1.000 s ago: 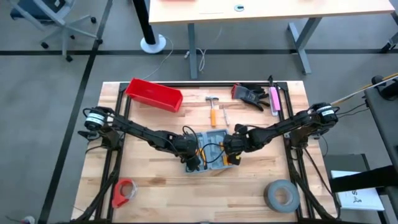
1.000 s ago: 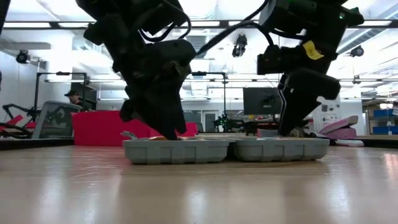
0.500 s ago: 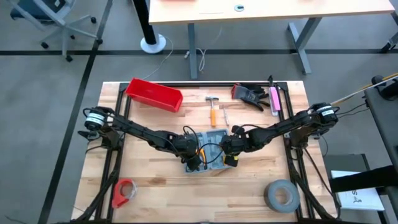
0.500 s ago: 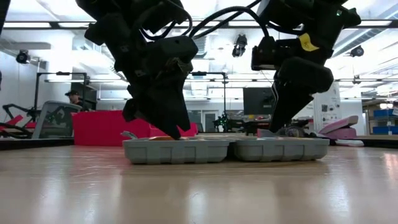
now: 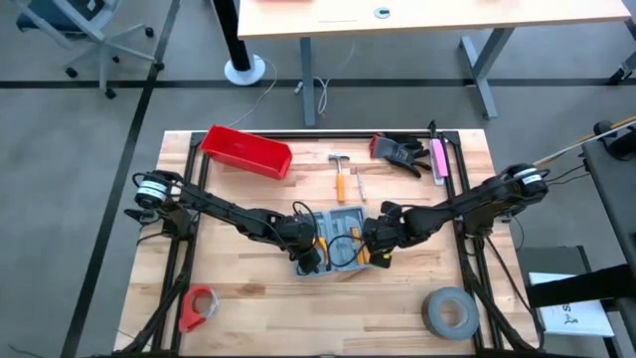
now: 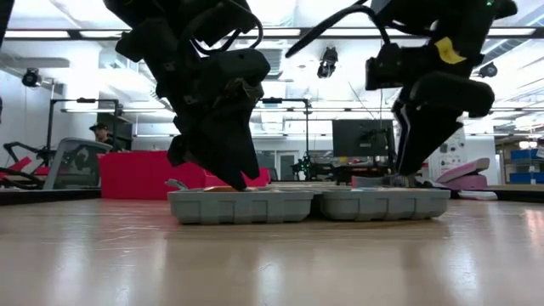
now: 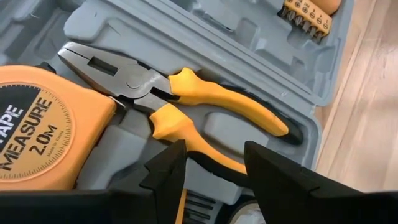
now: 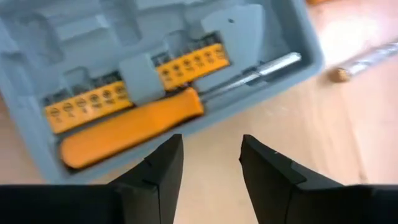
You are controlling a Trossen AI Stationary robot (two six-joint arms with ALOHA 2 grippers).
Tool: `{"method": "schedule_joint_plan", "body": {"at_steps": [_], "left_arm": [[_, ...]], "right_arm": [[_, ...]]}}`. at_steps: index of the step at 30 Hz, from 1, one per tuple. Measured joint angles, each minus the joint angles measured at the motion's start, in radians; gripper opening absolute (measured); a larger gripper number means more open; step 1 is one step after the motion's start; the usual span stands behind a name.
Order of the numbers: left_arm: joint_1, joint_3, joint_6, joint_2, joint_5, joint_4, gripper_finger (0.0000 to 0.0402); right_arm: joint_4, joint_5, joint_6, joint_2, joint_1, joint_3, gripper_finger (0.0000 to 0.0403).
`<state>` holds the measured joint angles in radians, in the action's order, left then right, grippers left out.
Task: Prefit tool cases
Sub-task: Remove the yellow screwdriver from the prefit tool case to the table
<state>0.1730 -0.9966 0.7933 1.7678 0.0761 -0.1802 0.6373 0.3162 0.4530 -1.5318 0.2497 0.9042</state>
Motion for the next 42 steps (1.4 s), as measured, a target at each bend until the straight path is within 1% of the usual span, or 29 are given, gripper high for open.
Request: {"method": "schedule_joint_plan", "body": {"at_steps": [2, 8, 12, 17, 24, 28, 31, 35, 39, 42], "left_arm": [[0.0, 0.0, 0.0, 0.0, 0.0, 0.001, 0.0169], [-0.001, 0.0, -0.001, 0.0, 0.003, 0.0, 0.0174], [-0.006, 0.0, -0.009, 0.0, 0.032, -0.021, 0.0171], [-0.035, 0.0, -0.001, 0.0, 0.038, -0.079, 0.0169], [-0.045, -0.011, -0.014, -0.007, 0.036, -0.089, 0.0173], [-0.044, -0.033, -0.035, -0.008, -0.026, -0.088, 0.0169], [-0.032, -0.047, -0.049, -0.019, -0.085, -0.09, 0.0167], [-0.001, -0.053, -0.051, -0.028, -0.093, -0.098, 0.0165], [0.034, -0.053, -0.056, -0.031, -0.07, -0.098, 0.0164], [0.069, -0.05, -0.059, -0.032, -0.013, -0.098, 0.0164]], "right_arm": [[0.001, 0.025, -0.001, 0.007, -0.002, -0.013, 0.0144], [-0.027, 0.03, -0.019, -0.002, -0.035, -0.05, 0.0145], [-0.033, 0.061, -0.029, -0.007, -0.048, -0.055, 0.014], [-0.069, 0.058, -0.065, -0.001, -0.049, -0.054, 0.0135], [-0.103, 0.05, -0.086, 0.002, -0.051, -0.028, 0.014], [-0.102, 0.049, -0.112, 0.003, -0.051, 0.009, 0.0137], [-0.105, 0.023, -0.134, 0.003, -0.05, 0.036, 0.0131], [-0.105, 0.0, -0.191, -0.001, -0.062, 0.052, 0.0128], [-0.105, -0.009, -0.221, -0.001, -0.116, 0.059, 0.0134], [-0.104, -0.061, -0.23, -0.001, -0.168, 0.06, 0.0137]]}}
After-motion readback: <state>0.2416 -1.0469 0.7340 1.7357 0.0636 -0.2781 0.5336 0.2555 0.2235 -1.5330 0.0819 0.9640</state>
